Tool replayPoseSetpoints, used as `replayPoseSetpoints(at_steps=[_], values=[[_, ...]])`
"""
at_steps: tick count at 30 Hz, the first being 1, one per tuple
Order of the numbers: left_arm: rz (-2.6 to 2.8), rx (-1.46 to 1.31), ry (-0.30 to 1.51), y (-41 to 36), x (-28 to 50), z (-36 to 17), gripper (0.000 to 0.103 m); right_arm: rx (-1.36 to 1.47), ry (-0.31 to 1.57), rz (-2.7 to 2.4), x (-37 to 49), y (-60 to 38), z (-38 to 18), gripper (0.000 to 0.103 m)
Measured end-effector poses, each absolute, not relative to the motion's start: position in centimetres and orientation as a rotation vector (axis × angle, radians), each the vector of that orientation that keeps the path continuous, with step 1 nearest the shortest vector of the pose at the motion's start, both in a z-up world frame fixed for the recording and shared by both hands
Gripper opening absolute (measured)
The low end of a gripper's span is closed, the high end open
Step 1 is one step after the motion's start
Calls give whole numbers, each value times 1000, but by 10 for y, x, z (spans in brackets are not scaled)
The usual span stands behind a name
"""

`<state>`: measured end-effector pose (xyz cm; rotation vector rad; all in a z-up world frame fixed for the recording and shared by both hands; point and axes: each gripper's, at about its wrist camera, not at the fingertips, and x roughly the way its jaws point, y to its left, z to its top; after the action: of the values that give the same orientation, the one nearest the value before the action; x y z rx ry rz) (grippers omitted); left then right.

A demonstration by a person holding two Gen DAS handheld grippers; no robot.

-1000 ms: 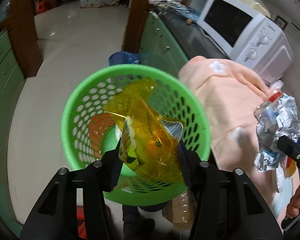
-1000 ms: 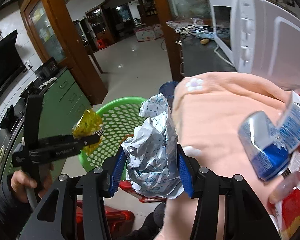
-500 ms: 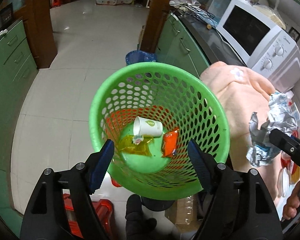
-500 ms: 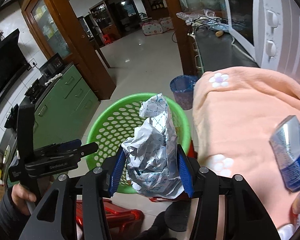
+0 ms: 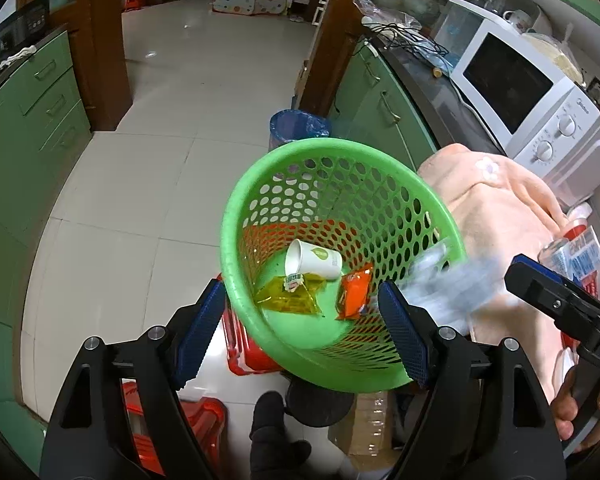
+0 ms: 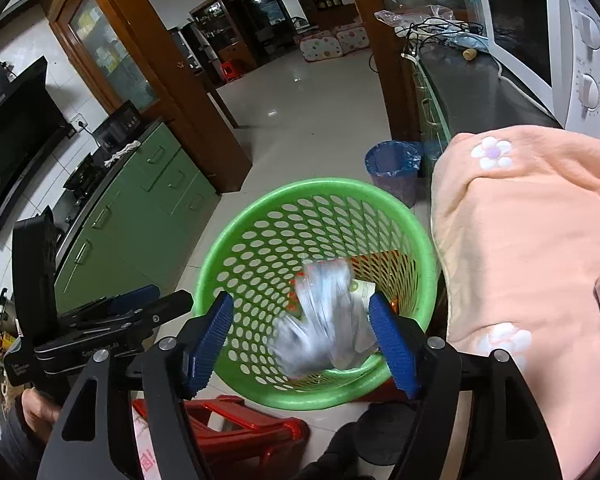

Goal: Collect trash
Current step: 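Drop the yellow wrapper and foil into the green basket with both tools, then grasp the white lid with the left tool while the right tool grasps the red-gold bottle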

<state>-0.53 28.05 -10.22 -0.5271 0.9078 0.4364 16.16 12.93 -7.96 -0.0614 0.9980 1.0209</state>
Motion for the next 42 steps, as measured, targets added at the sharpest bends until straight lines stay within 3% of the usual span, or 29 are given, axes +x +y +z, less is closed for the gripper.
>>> replayPoseSetpoints(at_steps=[9,25,42], values=[[407,-517,895,272,-3,-95,78,-69,944,986,158,101,-63,72],[242,-428,905,200,33,-78,78,-48,892,736,165,-56,-45,74],[29,-333,962,106,61,-74,78,-381,978,639,191,-172,-76,78]])
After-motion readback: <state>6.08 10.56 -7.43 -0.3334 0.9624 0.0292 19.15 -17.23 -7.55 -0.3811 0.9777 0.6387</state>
